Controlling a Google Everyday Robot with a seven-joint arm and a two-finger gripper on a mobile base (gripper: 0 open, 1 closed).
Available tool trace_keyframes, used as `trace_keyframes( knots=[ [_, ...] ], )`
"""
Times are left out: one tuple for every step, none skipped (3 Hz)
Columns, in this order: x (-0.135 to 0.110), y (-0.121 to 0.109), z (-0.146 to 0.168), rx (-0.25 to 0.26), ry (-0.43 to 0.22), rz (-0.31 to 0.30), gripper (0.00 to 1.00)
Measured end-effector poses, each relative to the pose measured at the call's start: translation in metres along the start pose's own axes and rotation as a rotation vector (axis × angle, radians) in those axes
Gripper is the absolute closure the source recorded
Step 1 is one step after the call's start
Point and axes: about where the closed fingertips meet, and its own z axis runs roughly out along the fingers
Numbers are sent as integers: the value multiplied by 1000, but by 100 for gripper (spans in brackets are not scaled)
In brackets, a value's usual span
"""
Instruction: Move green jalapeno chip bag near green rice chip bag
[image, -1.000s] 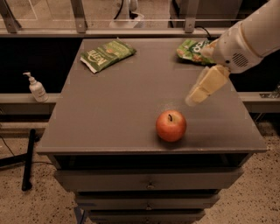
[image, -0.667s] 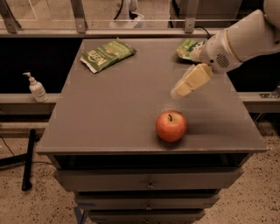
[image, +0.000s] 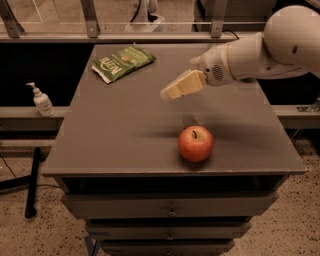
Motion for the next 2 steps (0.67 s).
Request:
trace_keyframes(
  knots=[
    [-13, -9, 4, 41, -39, -1, 0],
    [-13, -8, 4, 37, -37, -2, 0]
  ],
)
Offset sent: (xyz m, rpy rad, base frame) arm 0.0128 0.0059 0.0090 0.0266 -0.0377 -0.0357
